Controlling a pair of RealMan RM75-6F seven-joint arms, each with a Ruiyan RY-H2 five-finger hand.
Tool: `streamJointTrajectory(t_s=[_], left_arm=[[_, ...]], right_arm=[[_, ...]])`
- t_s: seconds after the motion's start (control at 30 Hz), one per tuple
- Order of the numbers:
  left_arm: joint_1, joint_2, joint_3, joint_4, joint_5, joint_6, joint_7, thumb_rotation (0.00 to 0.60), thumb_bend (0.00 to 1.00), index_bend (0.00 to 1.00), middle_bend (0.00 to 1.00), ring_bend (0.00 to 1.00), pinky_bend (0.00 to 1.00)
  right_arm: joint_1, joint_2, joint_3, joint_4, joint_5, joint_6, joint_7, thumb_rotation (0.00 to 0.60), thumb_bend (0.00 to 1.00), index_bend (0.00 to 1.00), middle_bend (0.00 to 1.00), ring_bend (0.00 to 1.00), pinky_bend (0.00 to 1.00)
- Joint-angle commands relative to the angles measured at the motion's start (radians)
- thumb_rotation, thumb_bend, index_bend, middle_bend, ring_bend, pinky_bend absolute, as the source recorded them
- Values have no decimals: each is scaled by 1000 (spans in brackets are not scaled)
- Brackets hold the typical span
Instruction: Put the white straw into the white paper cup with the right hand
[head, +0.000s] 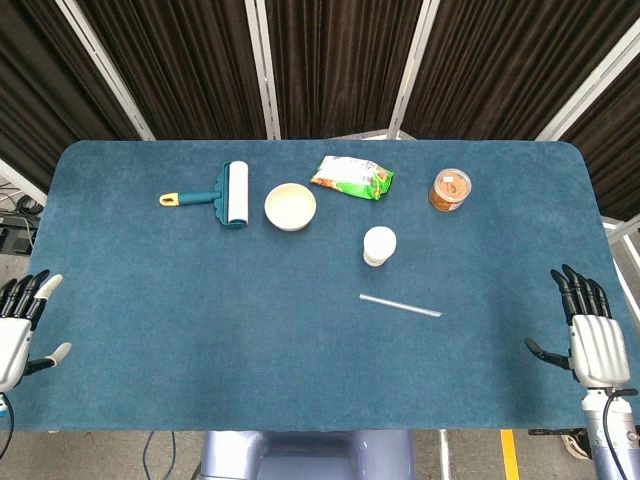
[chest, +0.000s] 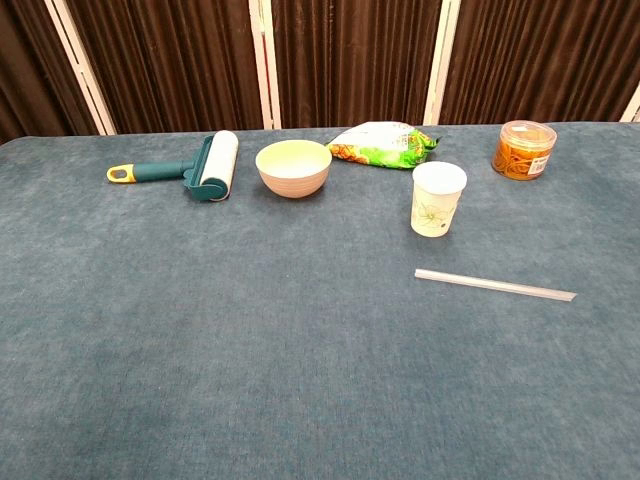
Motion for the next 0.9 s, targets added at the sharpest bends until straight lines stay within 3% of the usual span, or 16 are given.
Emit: streamJointTrajectory(t_s=[0.03, 0.6, 0.67, 0.7, 0.8, 0.9], left_arm=[[0, 0, 0, 0, -1, -1, -1, 600, 217, 38, 0, 0, 0], [-2, 0, -1, -3, -4, -3, 4, 600, 217, 39, 0, 0, 0], [-1, 0, -2, -4, -5, -3, 6, 600, 218, 39, 0, 0, 0], [-1, 0, -2, -5, -5, -2, 7, 600, 217, 39, 0, 0, 0], [0, -1, -1, -4, -4, 0, 9, 600, 215, 39, 0, 0, 0], [0, -1, -1, -4, -4, 0, 9, 600, 216, 40, 0, 0, 0]], right_arm=[[0, 0, 0, 0, -1, 0, 0, 600, 139, 0, 0, 0, 0], [0, 12, -3, -33, -13, 2, 13, 600, 139, 0, 0, 0, 0], [1, 17, 5, -43, -14, 8, 22, 600, 140, 4, 39, 0, 22], [2, 17, 9, -48, -15, 13, 24, 600, 139, 12, 73, 3, 63], [10, 22, 23, -68, -18, 18, 33, 600, 138, 79, 286, 139, 360], [24, 30, 39, -101, -11, 7, 33, 600, 138, 142, 528, 388, 583]])
